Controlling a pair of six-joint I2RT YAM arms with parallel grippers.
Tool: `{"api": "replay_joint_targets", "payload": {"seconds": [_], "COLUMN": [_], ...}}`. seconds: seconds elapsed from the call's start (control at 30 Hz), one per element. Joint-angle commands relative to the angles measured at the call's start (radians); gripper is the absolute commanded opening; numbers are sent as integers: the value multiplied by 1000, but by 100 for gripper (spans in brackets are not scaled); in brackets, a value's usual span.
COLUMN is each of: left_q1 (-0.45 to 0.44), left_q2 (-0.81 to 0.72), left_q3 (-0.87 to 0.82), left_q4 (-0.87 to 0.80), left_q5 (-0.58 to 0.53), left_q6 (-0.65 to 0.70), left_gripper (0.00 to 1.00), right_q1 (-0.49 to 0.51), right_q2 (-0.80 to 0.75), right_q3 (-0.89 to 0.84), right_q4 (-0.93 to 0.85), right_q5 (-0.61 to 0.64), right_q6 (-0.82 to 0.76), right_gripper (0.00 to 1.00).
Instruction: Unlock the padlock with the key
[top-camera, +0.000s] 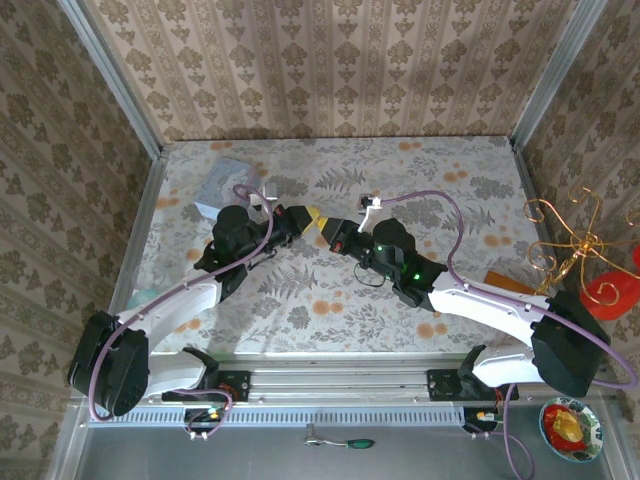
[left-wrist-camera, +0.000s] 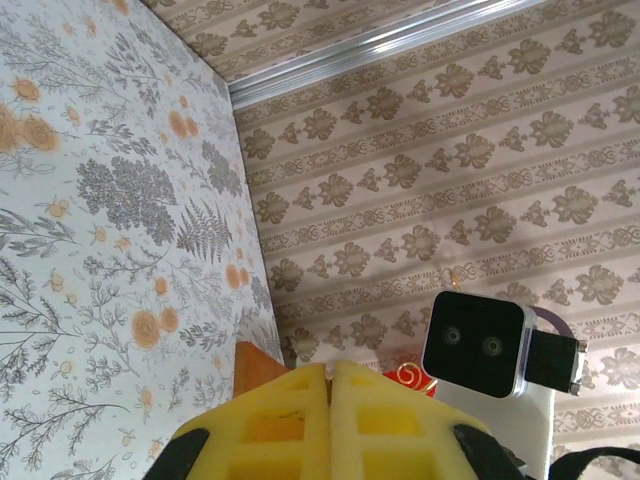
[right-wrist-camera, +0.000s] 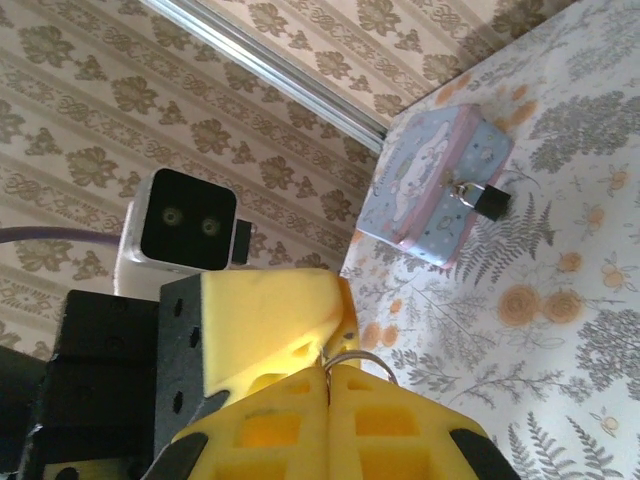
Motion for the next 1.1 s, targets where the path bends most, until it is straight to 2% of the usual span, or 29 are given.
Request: {"api": "replay_joint_targets", "payload": {"seconds": [0.0, 0.03, 0.1, 0.17, 0.2, 0.27, 0.37, 0.57, 1.07], "left_q1": [6, 5, 6, 6, 6, 3, -3, -17, -19], "left_q2": [-28, -33, -49, -62, -64, -64, -60, -50, -41], "left_q3": [6, 5, 3, 5, 10, 17, 22, 22, 14], "left_q4": [2, -7, -29, -48, -52, -53, -37, -13, 7], "left_q5": [-55, -68, -98, -112, -111, -104, -96, -93, -98], "left_q6": [11, 14, 26, 39, 44, 46, 35, 16, 7], "left_gripper": [0, 0, 0, 0, 0, 0, 0, 0, 0], "right_q1": [6, 6, 1, -10, -19, -37, -58, -60, -70], "right_q2": [5, 1, -2, 2, 10, 28, 59, 80, 80], "right_q3": [32, 29, 21, 8, 4, 5, 10, 29, 23], "right_q4": [-37, -39, -32, 14, 45, 80, 129, 165, 170], "right_q5": [22, 27, 26, -10, -37, -83, -146, -196, -215], "right_q6": [14, 17, 25, 38, 51, 84, 128, 141, 157], "right_gripper": [4, 11, 34, 51, 54, 56, 55, 46, 12]}}
